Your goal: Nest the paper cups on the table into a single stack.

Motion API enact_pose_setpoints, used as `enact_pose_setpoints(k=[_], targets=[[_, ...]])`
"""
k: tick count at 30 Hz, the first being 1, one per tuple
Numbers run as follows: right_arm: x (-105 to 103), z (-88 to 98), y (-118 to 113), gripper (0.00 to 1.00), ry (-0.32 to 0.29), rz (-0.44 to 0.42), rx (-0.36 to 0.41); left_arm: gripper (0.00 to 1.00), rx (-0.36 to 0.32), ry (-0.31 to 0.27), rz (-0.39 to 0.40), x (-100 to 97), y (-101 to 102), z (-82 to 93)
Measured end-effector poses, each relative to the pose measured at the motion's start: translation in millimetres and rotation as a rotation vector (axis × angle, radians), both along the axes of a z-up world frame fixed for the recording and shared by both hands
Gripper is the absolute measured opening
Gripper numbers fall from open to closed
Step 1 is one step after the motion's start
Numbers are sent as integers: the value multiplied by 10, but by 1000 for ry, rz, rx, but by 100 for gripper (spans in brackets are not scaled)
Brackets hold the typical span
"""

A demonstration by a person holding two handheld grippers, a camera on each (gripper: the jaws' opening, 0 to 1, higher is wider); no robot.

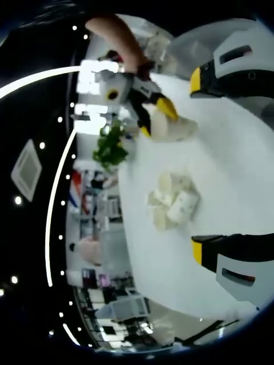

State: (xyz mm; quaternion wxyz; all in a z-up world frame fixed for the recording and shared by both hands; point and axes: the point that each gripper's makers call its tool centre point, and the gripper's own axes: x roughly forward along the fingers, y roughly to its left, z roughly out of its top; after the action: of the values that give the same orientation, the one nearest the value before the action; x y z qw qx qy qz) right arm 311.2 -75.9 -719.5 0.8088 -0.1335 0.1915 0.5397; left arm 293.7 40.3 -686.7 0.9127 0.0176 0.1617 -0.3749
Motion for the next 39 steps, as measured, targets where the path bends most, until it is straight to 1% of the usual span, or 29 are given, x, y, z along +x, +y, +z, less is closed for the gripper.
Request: enact_pose_setpoints(k=[9, 12, 14, 16, 19, 21, 25, 32, 35, 39], targets=[[-37, -274, 89, 44, 33, 11, -10, 100, 0, 7, -3, -1, 19, 3], [-58, -370, 137, 44, 30, 25, -22, 100, 4, 9, -4, -2, 31, -5], [-65, -427, 170, 44, 48, 28, -19, 100, 7, 14, -5, -4, 33, -12], [-56, -467, 189, 44, 50, 27, -15, 100, 13, 19, -8, -5, 39, -17], [-48, -497, 211, 44, 46, 26, -4, 100, 16, 16, -9, 3, 47, 8], [-48, -550, 225, 44, 49, 26, -4, 100, 21, 15, -4, 12, 65, 8], [-120, -611, 273, 44, 37, 52, -5, 100, 23, 18, -6, 8, 78, 4], [-210, -707, 296, 44, 60, 56, -15, 100, 22, 21, -5, -14, 92, 1], [-236, -709, 311, 45, 44, 68, -24, 100, 17, 10, -4, -13, 93, 22], [-263, -685, 316, 45, 45, 71, -25, 100, 18, 21, -4, -19, 101, 3]])
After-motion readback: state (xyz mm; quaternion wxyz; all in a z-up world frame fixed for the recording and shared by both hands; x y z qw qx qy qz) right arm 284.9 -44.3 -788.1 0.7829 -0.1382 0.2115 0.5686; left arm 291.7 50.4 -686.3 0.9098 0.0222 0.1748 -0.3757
